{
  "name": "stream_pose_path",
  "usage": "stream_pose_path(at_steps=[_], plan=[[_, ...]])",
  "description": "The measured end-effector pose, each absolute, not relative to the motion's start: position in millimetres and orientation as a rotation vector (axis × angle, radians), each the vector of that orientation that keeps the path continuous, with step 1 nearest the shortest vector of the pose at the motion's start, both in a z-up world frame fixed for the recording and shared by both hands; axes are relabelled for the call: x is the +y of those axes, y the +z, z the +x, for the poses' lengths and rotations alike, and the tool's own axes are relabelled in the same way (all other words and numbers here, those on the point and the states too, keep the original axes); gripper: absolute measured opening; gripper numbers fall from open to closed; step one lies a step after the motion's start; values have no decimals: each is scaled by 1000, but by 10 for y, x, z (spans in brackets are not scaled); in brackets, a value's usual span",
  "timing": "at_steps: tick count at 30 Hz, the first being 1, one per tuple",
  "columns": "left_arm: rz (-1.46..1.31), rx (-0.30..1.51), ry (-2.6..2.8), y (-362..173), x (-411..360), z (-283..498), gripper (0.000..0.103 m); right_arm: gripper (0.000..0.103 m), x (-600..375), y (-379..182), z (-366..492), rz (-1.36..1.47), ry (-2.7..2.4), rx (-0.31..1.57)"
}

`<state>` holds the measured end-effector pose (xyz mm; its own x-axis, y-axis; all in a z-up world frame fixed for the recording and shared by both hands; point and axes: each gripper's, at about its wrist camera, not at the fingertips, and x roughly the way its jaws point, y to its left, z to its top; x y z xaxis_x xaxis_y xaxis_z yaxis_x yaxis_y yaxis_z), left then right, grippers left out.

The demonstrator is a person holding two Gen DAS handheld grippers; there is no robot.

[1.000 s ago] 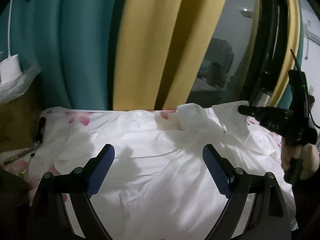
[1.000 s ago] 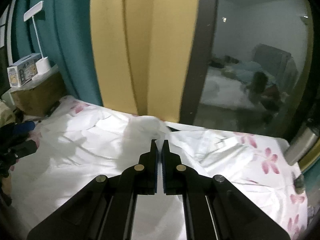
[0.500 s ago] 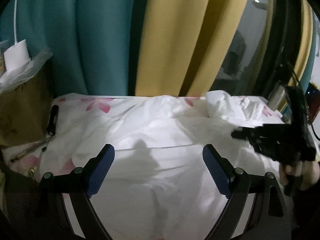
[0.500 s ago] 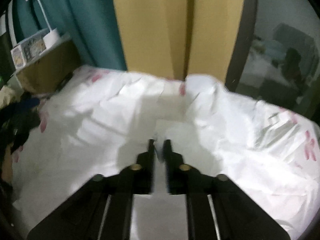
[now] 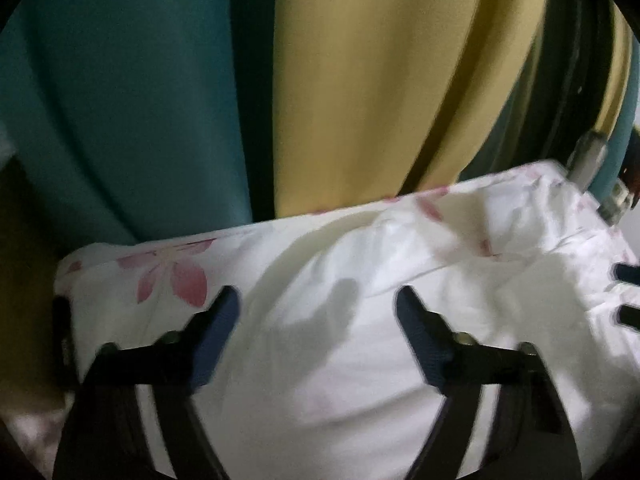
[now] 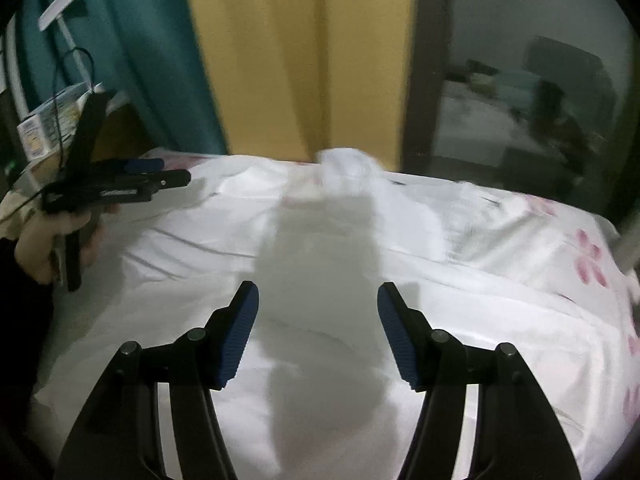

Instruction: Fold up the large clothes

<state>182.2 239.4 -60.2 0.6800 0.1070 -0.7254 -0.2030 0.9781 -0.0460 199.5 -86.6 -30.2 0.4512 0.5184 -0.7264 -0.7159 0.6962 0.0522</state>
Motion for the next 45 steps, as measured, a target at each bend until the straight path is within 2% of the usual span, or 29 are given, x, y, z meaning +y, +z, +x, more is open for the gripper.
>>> stream_pose_path(at_steps=[2, 3, 4, 6, 7, 8, 11, 18, 30, 38, 45], plan=[[-122, 845, 154, -725, 2475, 1938, 70, 62, -1026, -301, 2025, -267, 739, 797], [-124, 866, 143, -790, 2507, 1975, 64, 62, -1098, -310, 2037, -261, 720, 802], [-128, 883, 134, -842, 2524, 1990, 48, 62, -1176, -321, 2050, -251, 702, 809], [-123, 881, 128, -897, 2552, 1956, 28, 62, -1316, -343, 2088, -229, 671, 827], [-132, 885, 113, -891, 2562, 1945, 8, 62, -1389, -361, 2099, -216, 657, 836], [-141, 885, 105, -880, 2566, 1931, 5, 62, -1434, -375, 2107, -207, 649, 844], [-147, 824, 121, -718, 2561, 1820, 5, 62, -1569, -404, 2125, -188, 633, 863], [-153, 612, 119, 49, 2302, 1581, 5, 62, -1790, -296, 2029, -147, 638, 838], [-78, 445, 33, 934, 1126, 1755, 5, 62, -2541, -252, 1829, -45, 638, 813], [-31, 454, -34, 953, 200, 2040, 5, 62, -3126, -283, 1820, 35, 609, 807], [-34, 579, -163, 435, -555, 2346, 5, 62, -3541, -323, 1845, 89, 561, 805]])
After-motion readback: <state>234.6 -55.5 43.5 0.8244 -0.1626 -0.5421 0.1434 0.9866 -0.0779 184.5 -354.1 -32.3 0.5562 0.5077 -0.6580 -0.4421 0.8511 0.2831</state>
